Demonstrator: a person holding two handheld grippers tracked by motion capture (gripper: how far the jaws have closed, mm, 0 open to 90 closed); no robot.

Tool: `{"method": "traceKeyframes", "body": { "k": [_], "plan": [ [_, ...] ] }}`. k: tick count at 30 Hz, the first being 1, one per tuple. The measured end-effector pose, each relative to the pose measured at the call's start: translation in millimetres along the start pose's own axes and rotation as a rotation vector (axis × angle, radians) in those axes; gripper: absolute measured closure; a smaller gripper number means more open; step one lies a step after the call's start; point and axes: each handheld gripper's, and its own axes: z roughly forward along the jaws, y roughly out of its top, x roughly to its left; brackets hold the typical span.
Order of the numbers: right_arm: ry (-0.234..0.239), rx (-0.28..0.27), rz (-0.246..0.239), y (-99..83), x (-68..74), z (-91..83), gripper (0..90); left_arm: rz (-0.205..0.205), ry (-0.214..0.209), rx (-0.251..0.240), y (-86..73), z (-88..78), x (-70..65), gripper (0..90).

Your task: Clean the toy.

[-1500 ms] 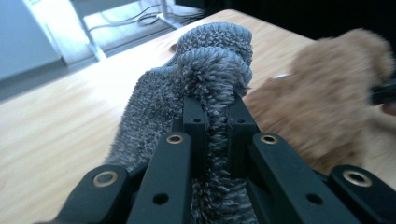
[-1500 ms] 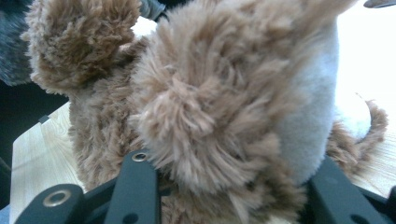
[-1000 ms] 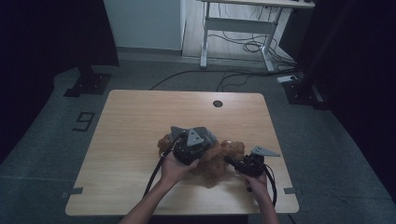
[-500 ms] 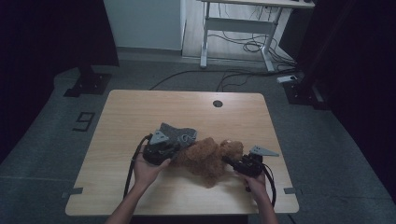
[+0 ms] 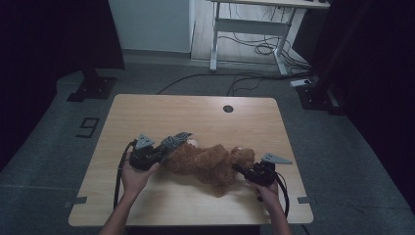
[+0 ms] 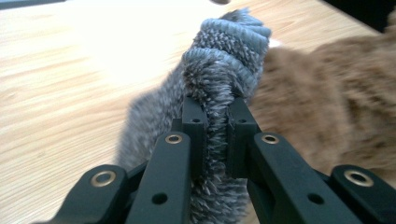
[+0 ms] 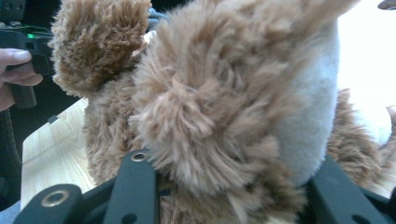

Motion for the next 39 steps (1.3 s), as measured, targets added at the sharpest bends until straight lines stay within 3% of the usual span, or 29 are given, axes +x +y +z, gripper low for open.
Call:
{"method": "traceKeyframes", "body": {
  "k": [2, 7, 11, 17, 20, 23, 26, 29, 30, 31, 34, 39],
  "plan": [
    [-0.005, 0.003, -0.001, 0.0, -0.4, -0.5, 58.5, -0.011, 0.013, 0.033, -6.9, 2.9, 7.3, 81.1],
    [-0.005, 0.002, 0.014, -1.3, -3.5, -2.2, 58.5, -0.053, -0.009, 0.093, -32.0, 17.0, 16.0, 81.0],
    [-0.007, 0.001, 0.014, -1.7, -2.5, -1.7, 58.5, -0.051, -0.026, 0.122, -39.1, 27.0, 12.1, 80.8],
    [-0.001, 0.001, 0.01, -2.0, -1.6, -1.1, 58.5, -0.03, -0.043, 0.142, -36.8, 38.3, 1.1, 80.1],
    [-0.001, 0.001, 0.009, -1.8, -1.7, -2.1, 58.5, -0.041, -0.043, 0.115, -27.7, 29.4, 6.5, 80.1],
    [0.0, 0.001, 0.004, -1.7, -2.2, -2.4, 58.5, -0.036, -0.028, 0.048, -7.5, 6.3, 10.6, 80.2],
    [-0.002, -0.001, 0.0, -1.2, -1.7, -1.9, 58.6, 0.001, -0.036, -0.024, 18.0, -17.5, 4.9, 80.3],
    [-0.004, 0.002, -0.003, -1.0, -0.8, -2.3, 58.6, 0.064, -0.04, -0.068, 40.5, -30.1, -10.7, 80.2],
    [-0.004, 0.002, -0.003, -1.0, -0.7, -2.5, 58.5, 0.064, -0.04, -0.068, 40.5, -30.1, -10.7, 80.2],
    [-0.004, 0.001, -0.005, -1.1, -0.7, -2.5, 58.5, 0.093, -0.051, -0.072, 51.0, -29.0, -22.9, 80.2],
    [-0.003, 0.002, -0.009, -0.7, -0.5, -3.4, 58.5, 0.116, -0.073, -0.058, 59.8, -15.8, -38.0, 80.1],
    [0.003, -0.001, -0.007, -0.6, -1.2, -4.5, 58.4, 0.106, -0.091, 0.01, 58.7, 15.5, -46.3, 79.9]
  ]
}}
